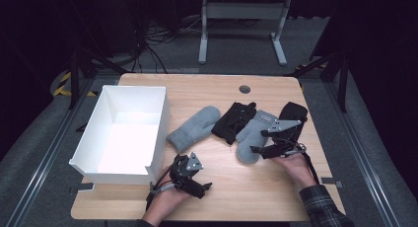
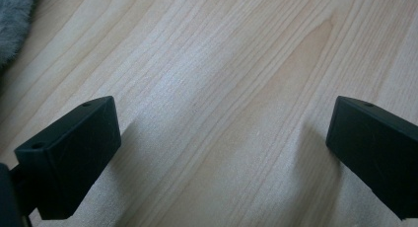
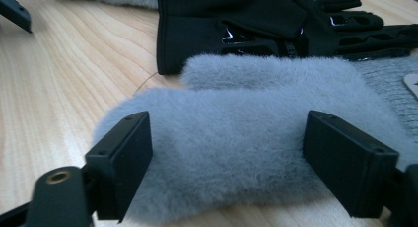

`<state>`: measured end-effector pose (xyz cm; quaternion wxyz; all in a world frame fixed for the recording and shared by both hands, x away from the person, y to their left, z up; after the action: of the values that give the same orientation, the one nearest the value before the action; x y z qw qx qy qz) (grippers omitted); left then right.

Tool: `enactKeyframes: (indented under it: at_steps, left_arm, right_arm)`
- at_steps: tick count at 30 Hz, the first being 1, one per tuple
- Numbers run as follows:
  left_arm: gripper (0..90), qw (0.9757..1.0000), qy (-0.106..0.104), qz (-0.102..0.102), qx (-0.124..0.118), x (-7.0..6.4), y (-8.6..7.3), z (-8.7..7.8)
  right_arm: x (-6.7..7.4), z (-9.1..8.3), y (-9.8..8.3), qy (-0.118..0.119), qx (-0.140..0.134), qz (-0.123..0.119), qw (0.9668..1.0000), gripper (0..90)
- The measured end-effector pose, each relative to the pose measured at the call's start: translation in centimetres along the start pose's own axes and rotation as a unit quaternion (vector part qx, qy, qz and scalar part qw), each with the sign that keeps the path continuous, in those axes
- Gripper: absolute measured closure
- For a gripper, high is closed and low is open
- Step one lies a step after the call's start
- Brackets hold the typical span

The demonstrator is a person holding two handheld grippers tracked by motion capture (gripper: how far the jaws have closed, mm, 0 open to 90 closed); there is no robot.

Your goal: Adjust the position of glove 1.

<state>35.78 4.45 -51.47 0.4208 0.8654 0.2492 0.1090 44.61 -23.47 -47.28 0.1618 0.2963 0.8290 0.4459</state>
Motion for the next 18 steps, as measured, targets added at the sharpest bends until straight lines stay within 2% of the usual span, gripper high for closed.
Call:
enactKeyframes:
  at_steps: [3, 4, 6, 9, 11, 15, 18]
  left_arm:
    - [1.0, 1.0000, -0.001, 0.000, -0.001, 0.0, 0.0, 0.0]
    - [1.0, 1.0000, -0.001, 0.001, -0.001, 0.0, 0.0, 0.0]
    - [1.0, 1.0000, -0.001, 0.001, 0.000, 0.0, 0.0, -0.1]
    - [1.0, 1.0000, 0.001, -0.001, 0.001, 0.0, 0.0, -0.1]
    - [1.3, 1.0000, 0.003, -0.003, -0.001, -0.1, -0.1, -0.1]
    - [1.6, 1.0000, 0.004, -0.001, 0.000, -0.2, -0.2, -0.2]
    - [1.7, 1.0000, 0.007, -0.003, -0.001, -0.3, -0.2, -0.3]
  right_arm:
    - [-0.3, 0.4, -0.3, 0.003, 0.003, -0.002, 1.0000, 24.2]
    - [-0.4, 0.7, -0.6, 0.005, 0.012, -0.007, 0.9999, 29.1]
    - [-0.4, 0.8, -0.8, 0.005, 0.017, -0.007, 0.9998, 32.2]
    - [-0.5, 0.9, -1.0, 0.008, 0.017, -0.006, 0.9998, 47.9]
    - [-0.7, 0.8, -0.9, 0.009, 0.016, -0.009, 0.9998, 62.9]
    - [-0.8, 0.4, -0.6, 0.006, 0.007, -0.007, 0.9999, 79.1]
    - [-0.7, -0.3, 0.0, 0.002, -0.007, -0.006, 1.0000, 83.3]
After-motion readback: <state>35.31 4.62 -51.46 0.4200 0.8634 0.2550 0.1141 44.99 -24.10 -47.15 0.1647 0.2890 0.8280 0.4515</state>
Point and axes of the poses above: each handheld gripper's, and its own axes: z roughly forward along the jaws, y roughly out of its top, x roughly to its left, the point moved 5 cm from there along z, roughly forward along the jaws, and after that the axes turned 8 degrees about -x, right-handed, at the moved point
